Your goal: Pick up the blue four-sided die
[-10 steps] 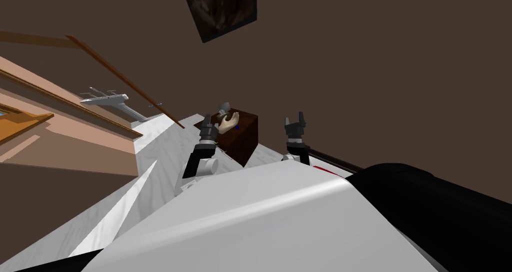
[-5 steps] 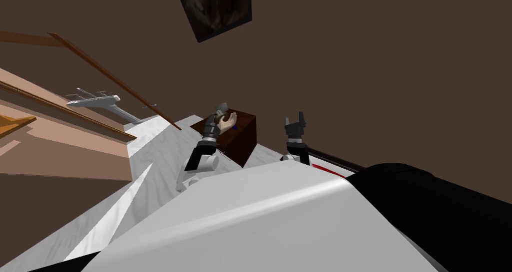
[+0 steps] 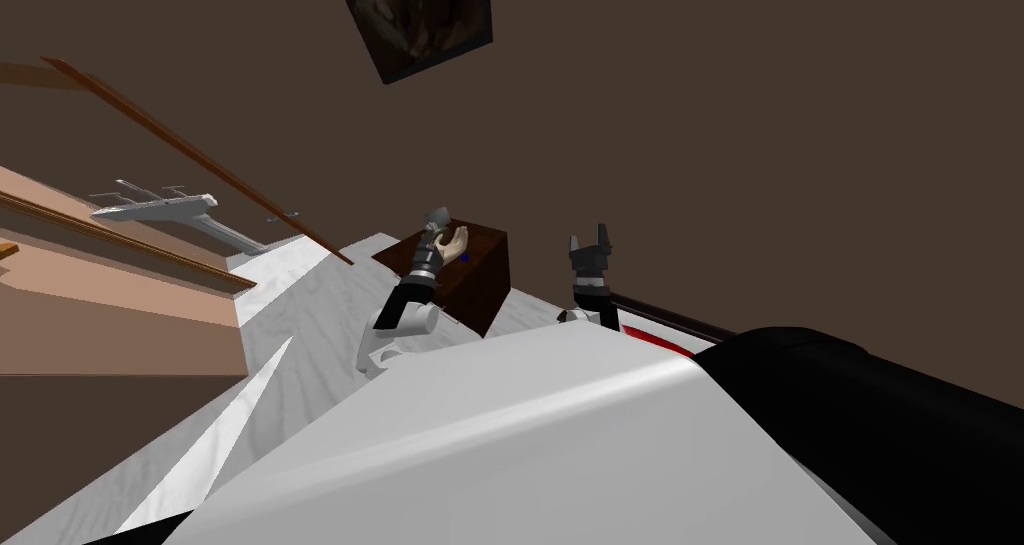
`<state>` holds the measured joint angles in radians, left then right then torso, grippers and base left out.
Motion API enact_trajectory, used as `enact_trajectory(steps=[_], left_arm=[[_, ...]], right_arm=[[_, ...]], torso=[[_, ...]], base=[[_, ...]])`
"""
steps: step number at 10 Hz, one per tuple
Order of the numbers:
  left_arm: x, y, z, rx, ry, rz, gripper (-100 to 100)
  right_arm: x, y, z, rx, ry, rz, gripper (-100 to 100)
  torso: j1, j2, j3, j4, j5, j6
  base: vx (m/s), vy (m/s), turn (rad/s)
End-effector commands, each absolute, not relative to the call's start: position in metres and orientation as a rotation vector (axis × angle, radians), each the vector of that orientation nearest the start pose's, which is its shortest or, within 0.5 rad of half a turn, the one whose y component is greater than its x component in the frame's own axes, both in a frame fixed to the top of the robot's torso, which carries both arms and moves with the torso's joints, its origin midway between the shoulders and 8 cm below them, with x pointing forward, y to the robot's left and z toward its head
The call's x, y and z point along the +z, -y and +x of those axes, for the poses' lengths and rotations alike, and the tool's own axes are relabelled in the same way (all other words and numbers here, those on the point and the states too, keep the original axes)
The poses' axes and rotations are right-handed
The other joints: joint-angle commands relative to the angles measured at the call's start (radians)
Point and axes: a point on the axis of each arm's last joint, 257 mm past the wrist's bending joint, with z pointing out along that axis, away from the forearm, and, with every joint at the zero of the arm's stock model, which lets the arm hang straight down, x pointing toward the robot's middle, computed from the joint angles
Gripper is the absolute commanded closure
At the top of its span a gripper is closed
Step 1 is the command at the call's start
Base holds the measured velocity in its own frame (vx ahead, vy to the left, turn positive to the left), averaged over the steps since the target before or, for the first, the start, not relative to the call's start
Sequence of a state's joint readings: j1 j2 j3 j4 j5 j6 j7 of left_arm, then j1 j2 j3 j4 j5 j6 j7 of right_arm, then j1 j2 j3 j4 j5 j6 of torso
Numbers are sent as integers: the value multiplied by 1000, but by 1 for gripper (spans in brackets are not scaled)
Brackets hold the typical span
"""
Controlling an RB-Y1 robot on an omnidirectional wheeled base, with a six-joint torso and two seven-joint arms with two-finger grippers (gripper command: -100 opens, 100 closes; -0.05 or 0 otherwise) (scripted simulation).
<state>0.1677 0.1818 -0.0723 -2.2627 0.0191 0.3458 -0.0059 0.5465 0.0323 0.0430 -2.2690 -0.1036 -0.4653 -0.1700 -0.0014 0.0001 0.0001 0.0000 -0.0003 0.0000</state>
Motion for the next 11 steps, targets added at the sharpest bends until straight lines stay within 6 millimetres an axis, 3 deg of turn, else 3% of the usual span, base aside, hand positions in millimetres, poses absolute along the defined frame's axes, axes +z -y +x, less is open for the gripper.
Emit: enact_trajectory(steps=[1, 11], left_arm=[[-62, -221, 480, -1196, -1230, -968, -100], [-102, -230, 504, -1079, -1365, -1118, -100]], right_arm=[[-3, 287, 348, 1525, -516, 889, 0], [-3, 287, 348, 1524, -516, 889, 0]], torso=[[0, 0, 0, 0, 0, 0], [1, 0, 0, 0, 0, -1]], base=[[-1, -17, -62], [3, -8, -54]])
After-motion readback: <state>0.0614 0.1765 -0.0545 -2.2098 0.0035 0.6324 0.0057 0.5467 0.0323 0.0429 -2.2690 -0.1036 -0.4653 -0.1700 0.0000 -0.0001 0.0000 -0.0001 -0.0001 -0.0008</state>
